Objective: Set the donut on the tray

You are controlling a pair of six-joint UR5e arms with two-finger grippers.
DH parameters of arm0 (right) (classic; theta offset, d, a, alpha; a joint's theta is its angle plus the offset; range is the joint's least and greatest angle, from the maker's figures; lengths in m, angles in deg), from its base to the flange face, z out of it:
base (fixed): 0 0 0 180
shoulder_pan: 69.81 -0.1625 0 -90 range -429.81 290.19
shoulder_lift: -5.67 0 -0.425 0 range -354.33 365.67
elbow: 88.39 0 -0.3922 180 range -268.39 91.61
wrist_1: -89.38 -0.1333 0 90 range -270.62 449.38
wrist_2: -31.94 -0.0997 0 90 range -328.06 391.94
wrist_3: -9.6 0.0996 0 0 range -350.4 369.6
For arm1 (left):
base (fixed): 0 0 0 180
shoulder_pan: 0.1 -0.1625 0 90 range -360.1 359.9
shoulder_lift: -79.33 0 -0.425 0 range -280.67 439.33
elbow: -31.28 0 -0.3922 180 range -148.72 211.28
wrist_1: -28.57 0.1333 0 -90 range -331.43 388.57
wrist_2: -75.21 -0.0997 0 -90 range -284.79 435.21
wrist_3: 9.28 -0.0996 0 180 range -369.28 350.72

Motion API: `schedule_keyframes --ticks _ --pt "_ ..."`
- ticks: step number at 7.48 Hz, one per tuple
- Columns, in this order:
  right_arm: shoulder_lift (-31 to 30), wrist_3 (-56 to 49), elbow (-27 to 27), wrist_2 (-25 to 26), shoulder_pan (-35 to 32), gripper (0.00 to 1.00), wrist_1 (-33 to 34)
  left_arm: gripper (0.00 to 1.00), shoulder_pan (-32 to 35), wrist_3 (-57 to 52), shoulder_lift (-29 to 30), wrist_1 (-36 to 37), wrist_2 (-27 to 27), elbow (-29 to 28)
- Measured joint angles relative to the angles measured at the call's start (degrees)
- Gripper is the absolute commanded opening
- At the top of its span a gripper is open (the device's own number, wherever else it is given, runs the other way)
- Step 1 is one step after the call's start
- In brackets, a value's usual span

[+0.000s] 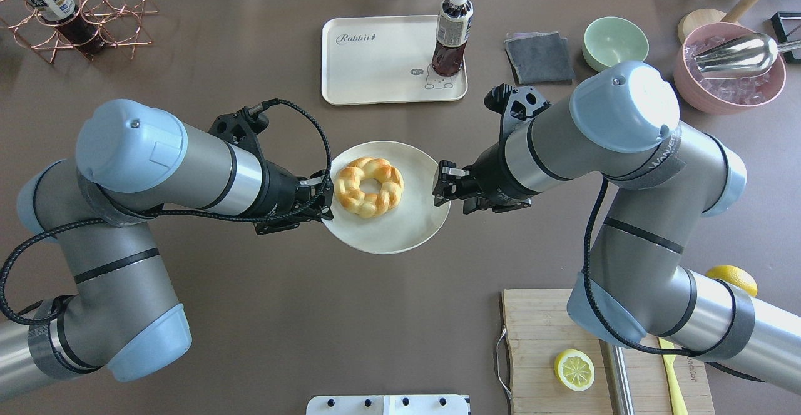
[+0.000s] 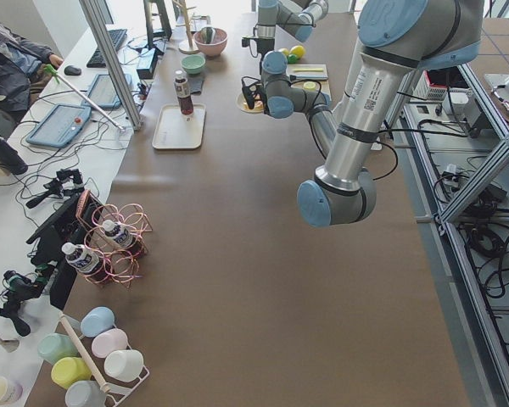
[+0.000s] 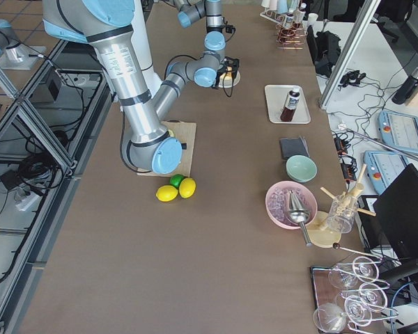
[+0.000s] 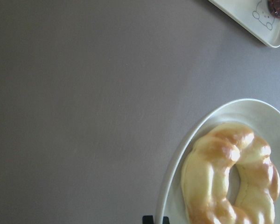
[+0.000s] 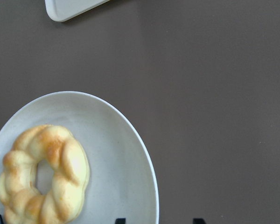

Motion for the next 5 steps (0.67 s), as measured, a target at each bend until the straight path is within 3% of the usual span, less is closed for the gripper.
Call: schedule_keyframes --ticks 3,5 --pt "-4.02 -0.21 3.28 -0.69 -1.15 1.00 -0.02 0.00 2.76 0.49 0.92 -1.42 0.04 -4.77" --pt "-6.95 -0.56 4.68 -0.77 -1.79 1.00 -0.03 0.00 7.75 0.67 5.34 -10.21 0.04 -18.80"
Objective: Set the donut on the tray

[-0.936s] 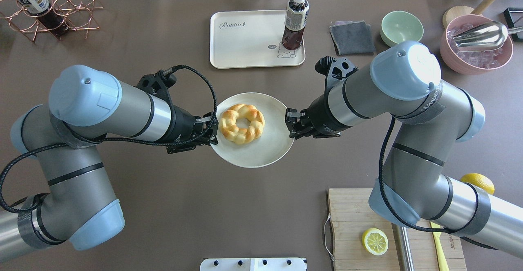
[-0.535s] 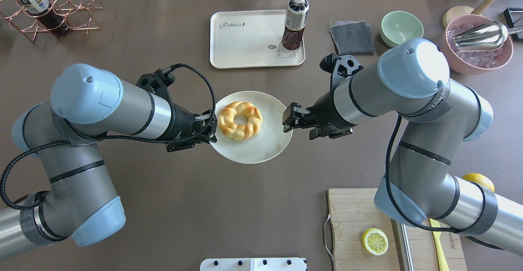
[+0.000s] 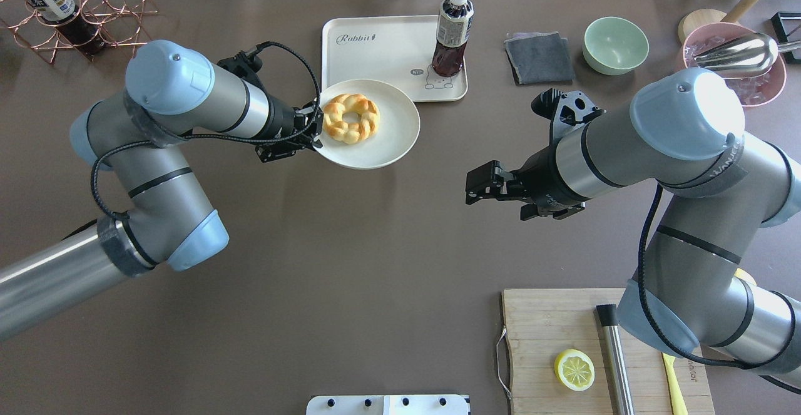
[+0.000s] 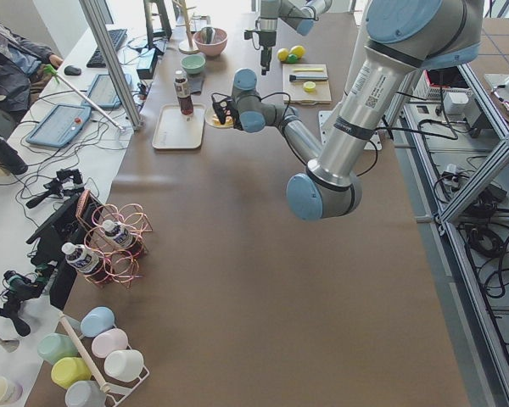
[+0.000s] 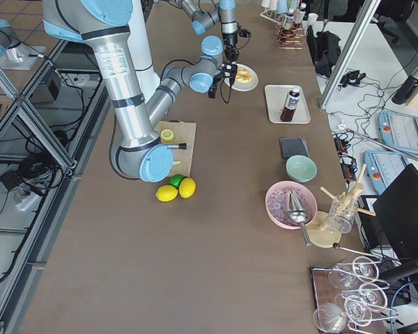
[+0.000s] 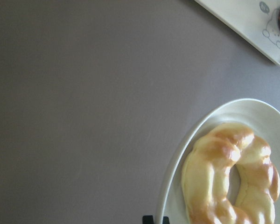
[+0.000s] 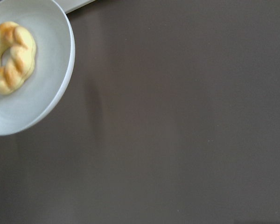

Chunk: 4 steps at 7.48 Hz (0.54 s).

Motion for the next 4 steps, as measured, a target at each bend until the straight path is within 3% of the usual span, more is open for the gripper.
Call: schedule_keyframes --ticks 2,4 --pt "-1.38 -0.19 0.25 0.06 -0.50 1.00 -0.11 0.00 3.93 0.39 6.17 -7.26 -0.68 -15.81" --pt "-2.86 -0.28 0.27 0.18 -0.84 1.00 -0.17 0.00 4.95 6.17 13.31 -13.36 -5.87 -29.87"
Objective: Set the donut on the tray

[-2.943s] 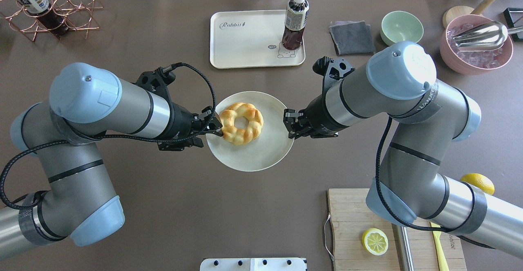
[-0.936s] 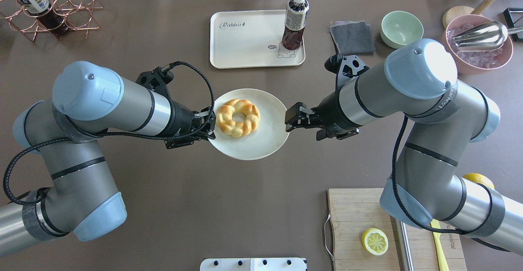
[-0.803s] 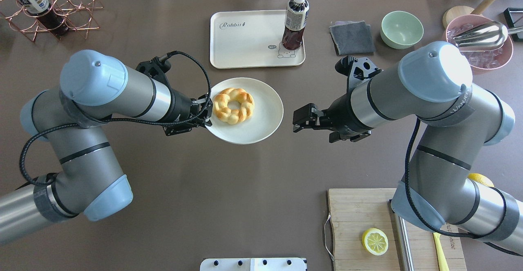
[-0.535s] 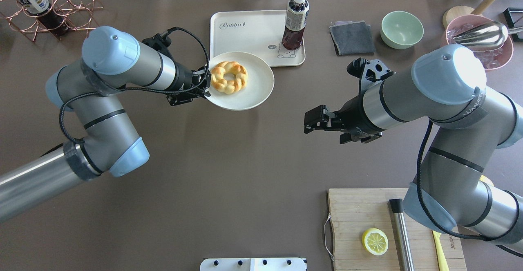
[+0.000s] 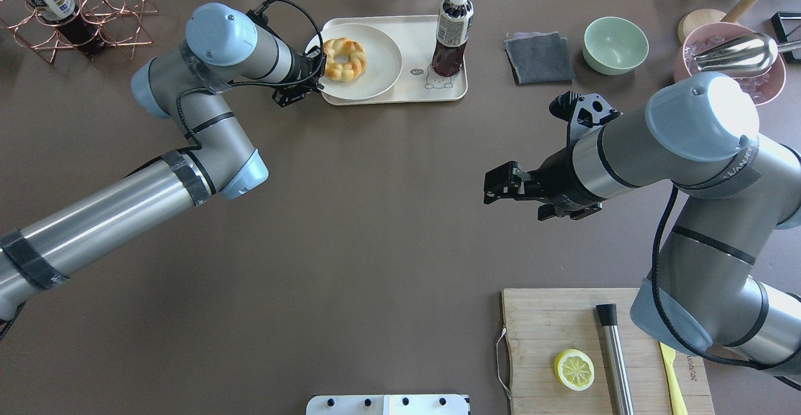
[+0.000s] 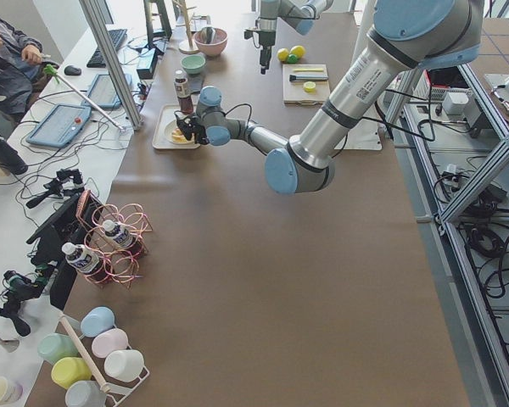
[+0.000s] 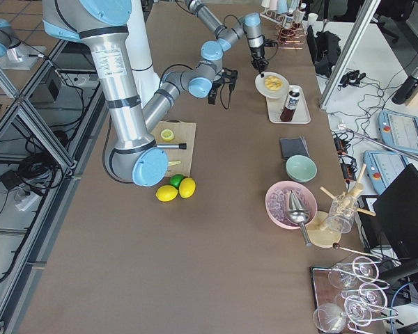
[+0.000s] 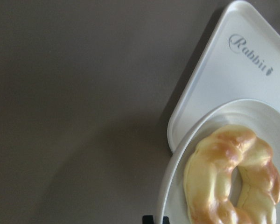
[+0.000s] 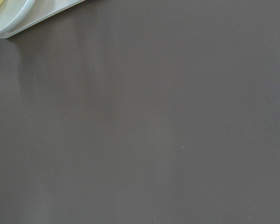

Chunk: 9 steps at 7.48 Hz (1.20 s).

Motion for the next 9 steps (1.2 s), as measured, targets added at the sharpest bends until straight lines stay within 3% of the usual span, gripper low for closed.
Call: schedule_keyframes --ticks 2,4,5,6,9 --pt "-1.08 -0.22 -0.03 -0.01 -0.73 1.00 -0.01 0.00 -0.06 4.11 5.10 -3.76 -2.59 -9.21" --pt "-1.80 -0.58 0.06 -0.02 -1.20 1.00 -0.01 0.00 -0.30 5.39 8.10 -6.68 -3.51 -14.61" --pt "-1.94 -0.63 0.09 0.02 -1.26 1.00 -0.01 0.32 -0.53 5.53 8.86 -7.28 -3.64 -15.56" --pt "-2.05 -0.65 0.08 0.05 -1.34 1.00 -0.01 0.97 -0.76 5.54 9.30 -7.52 -3.69 -15.91" --pt "-2.38 -0.73 0.08 -0.08 -1.87 1.00 -0.01 0.98 -1.66 1.97 9.10 -7.66 -3.86 -15.25"
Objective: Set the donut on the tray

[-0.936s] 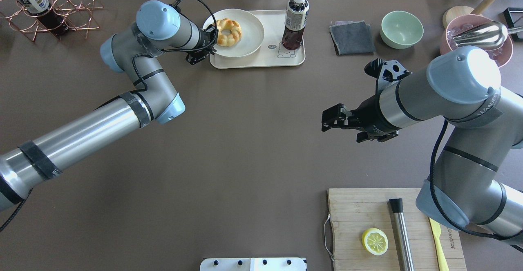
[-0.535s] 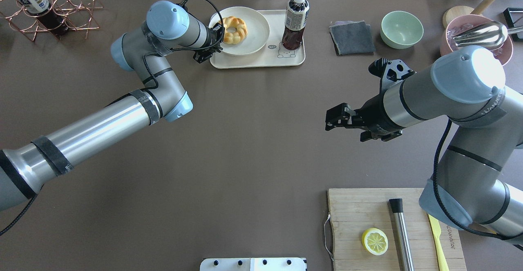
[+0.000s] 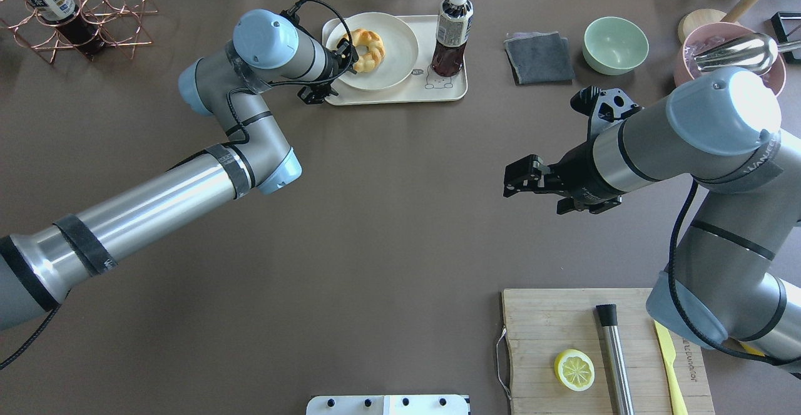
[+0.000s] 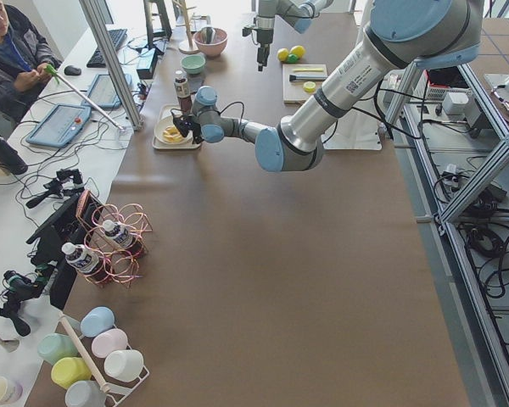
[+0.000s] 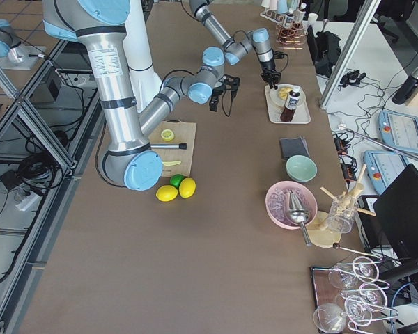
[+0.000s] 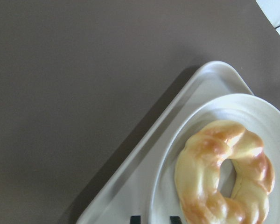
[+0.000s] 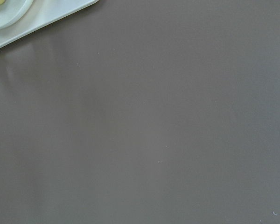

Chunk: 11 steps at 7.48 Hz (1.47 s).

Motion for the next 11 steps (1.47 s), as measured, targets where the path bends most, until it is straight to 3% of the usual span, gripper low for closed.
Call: schedule_keyframes --ticks 1,3,4,6,9,11 --pt "-0.40 -0.04 0.17 -0.05 -0.55 1.00 0.00 0.98 0.05 -0.82 -1.70 0.48 0.15 3.21" --pt "-2.33 -2.08 0.63 -0.18 -2.05 1.00 0.00 0.98 1.25 -5.62 -10.66 5.38 1.62 16.22" --pt "-4.00 -5.75 0.60 -0.60 -3.47 1.00 0.00 0.98 3.61 -11.51 -15.30 8.26 5.03 21.60" --pt "-8.24 -15.39 0.26 -3.03 -8.00 1.00 0.00 0.98 9.69 -25.57 -22.64 10.12 15.46 27.29" --pt "-14.89 -32.37 -2.19 -10.40 -19.44 1.00 0.01 0.98 15.80 -48.46 -34.09 10.35 23.14 33.60" --pt "-17.62 -45.78 -7.20 -14.48 -28.26 1.00 0.08 0.98 21.95 -64.93 -44.12 10.32 28.40 38.73"
